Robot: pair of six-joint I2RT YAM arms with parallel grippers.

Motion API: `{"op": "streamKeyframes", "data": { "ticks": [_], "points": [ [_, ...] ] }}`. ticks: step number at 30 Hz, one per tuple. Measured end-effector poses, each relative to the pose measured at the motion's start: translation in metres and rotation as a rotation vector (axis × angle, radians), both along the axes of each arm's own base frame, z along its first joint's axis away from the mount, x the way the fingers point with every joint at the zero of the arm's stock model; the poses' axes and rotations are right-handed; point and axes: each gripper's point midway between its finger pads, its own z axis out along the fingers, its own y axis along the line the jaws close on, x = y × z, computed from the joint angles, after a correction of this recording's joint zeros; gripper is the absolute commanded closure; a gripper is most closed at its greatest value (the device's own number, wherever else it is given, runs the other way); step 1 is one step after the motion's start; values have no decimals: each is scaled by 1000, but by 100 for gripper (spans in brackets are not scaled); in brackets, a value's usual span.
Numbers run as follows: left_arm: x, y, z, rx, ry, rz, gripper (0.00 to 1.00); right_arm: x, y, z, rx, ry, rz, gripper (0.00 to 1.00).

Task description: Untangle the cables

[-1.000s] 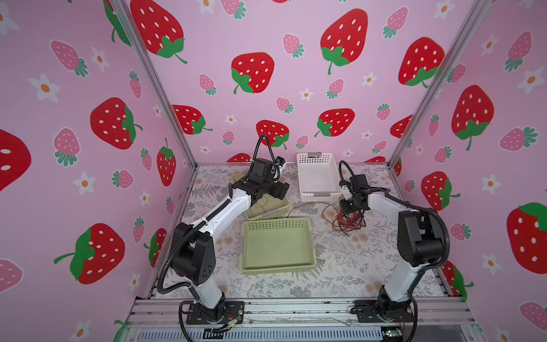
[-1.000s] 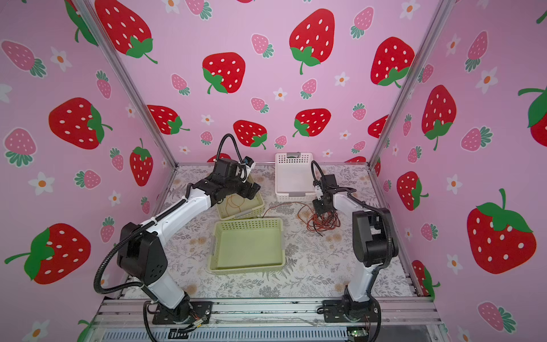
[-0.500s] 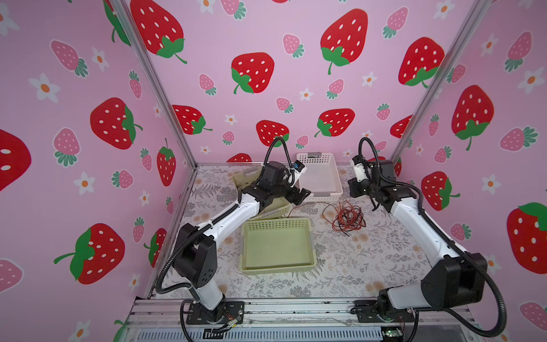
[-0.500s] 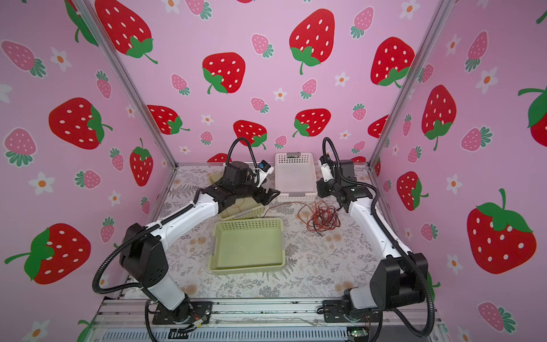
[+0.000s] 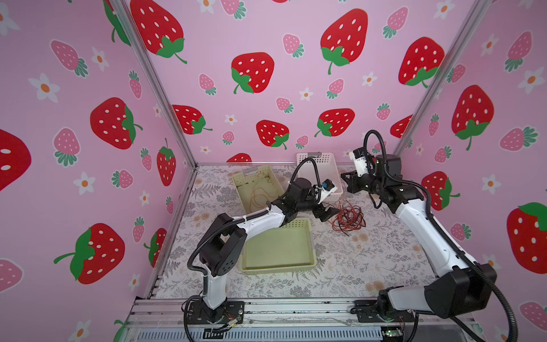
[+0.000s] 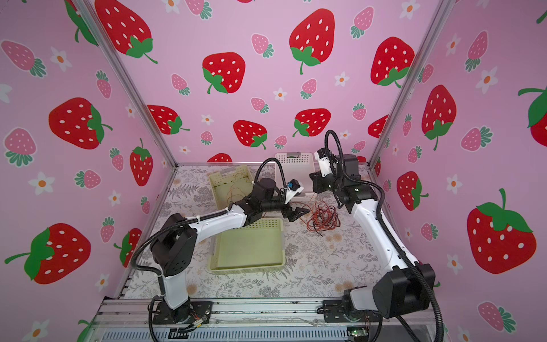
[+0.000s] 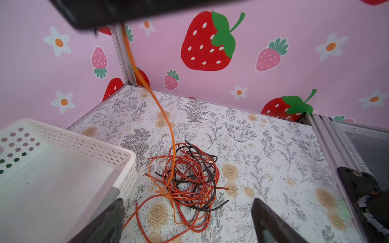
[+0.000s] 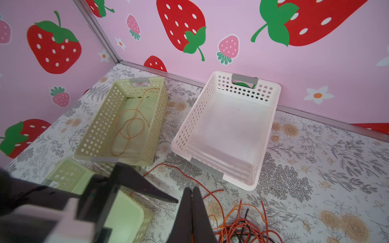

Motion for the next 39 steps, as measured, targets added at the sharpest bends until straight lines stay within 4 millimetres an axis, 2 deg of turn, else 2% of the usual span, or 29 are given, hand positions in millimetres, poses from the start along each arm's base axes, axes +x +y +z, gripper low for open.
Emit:
{"op": "streamKeyframes", "data": {
  "ticks": [4,6,10,13,14,15,16,19,22,24,26,29,31,34,36,39],
  "points": [
    [18,-13,-15,2,-21,47,13,-11,5,21,45,-30,28,100],
    [24,-20,-16,-8,-33,59,23,-16,5,29,63,-44,39,100],
    [32,-31,-7,-46,-39,67,69,-22,7,38,81,-59,53,100],
    [31,-33,3,-75,-49,56,100,-23,6,40,84,-64,52,92],
    [31,-33,5,-79,-52,55,100,-24,6,41,84,-66,51,83],
    [30,-33,9,-84,-58,54,100,-24,5,42,88,-67,46,69],
    [28,-31,14,-89,-61,54,100,-24,2,43,89,-75,37,59],
    [21,-23,32,-102,-81,54,100,-24,-10,45,91,-100,-1,44],
    [18,-14,60,-133,-113,60,100,-20,-39,39,96,-120,-88,31],
    [16,-9,78,-152,-132,64,100,-16,-65,26,91,-117,-173,27],
    [14,-4,92,-168,-147,69,100,-14,-86,5,81,-90,-241,26],
    [13,2,105,-178,-150,75,100,-15,-103,-42,51,-11,-294,25],
    [13,3,107,-176,-145,79,100,-21,-101,-81,32,69,-278,25],
    [13,3,109,-171,-133,79,100,-32,-91,-129,15,178,-226,25],
    [13,2,113,-170,-128,79,100,-38,-80,-149,-5,219,-182,25],
    [14,2,120,-179,-131,77,100,-41,-62,-164,-34,237,-120,26]
  ]
}}
